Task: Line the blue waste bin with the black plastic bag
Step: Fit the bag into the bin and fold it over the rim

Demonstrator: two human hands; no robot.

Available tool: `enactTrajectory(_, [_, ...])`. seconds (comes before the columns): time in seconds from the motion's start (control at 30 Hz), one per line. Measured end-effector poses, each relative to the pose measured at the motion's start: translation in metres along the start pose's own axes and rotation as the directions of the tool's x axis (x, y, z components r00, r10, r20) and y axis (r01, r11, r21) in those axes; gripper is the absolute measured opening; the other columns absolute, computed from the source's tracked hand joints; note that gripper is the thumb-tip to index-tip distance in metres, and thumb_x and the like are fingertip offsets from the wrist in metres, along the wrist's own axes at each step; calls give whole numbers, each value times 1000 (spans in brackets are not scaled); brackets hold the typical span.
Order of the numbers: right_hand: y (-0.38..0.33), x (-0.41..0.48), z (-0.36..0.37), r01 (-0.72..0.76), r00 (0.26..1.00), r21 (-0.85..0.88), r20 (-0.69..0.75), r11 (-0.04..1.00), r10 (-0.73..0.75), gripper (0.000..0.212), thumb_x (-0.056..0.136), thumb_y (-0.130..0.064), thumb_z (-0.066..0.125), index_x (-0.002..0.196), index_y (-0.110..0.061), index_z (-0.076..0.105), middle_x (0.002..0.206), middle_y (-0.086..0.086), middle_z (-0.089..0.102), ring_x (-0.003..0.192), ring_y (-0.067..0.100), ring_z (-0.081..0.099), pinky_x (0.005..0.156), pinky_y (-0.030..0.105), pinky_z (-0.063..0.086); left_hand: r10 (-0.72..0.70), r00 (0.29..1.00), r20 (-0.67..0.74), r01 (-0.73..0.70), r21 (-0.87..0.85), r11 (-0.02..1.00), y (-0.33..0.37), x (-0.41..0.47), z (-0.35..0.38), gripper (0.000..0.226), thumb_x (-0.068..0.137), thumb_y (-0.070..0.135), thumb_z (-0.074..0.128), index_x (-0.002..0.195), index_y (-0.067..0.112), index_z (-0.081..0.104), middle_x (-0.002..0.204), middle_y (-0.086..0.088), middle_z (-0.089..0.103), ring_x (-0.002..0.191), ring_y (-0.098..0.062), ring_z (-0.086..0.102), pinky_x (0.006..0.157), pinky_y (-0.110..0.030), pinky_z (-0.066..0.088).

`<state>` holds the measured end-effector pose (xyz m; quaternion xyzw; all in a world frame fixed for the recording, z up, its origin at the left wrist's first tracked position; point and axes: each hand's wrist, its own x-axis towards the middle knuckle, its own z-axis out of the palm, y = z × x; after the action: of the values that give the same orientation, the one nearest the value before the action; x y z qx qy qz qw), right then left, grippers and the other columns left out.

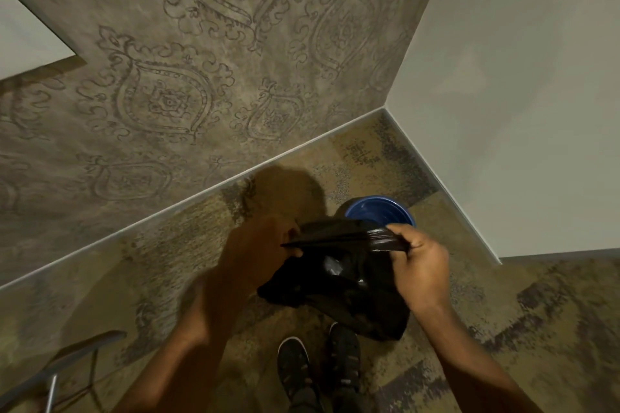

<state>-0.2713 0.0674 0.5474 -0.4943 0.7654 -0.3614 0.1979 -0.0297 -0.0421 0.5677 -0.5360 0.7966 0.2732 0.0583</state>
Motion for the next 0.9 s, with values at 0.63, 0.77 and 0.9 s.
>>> enactTrajectory(0.63, [54,-6,-70,-133,898,117,-407,984,169,40,89,4,63,117,-21,76,96,-14,75,87,-12,70,73,3,51,-245,914,-323,72,-464,883,41,8,79,20,90,12,69,100,29,69,97,16,60,88,-7,57,73,-13,36])
enactTrajectory(0.77, [88,13,-75,-248,871,224,-374,943,318,38,91,2,64,119,-19,78,103,-2,80,93,5,75,82,26,62,-321,895,-309,82,-595,800,62,25,97,33,89,13,68,101,42,60,95,24,59,89,0,59,74,-20,45])
enactTrajectory(0.9, [120,35,-79,-213,877,314,-356,925,323,38,90,12,61,121,-5,75,112,7,78,101,1,73,86,11,56,-432,826,-362,159,-587,794,81,45,119,44,79,-7,57,101,30,66,97,12,66,91,-9,61,75,-21,47])
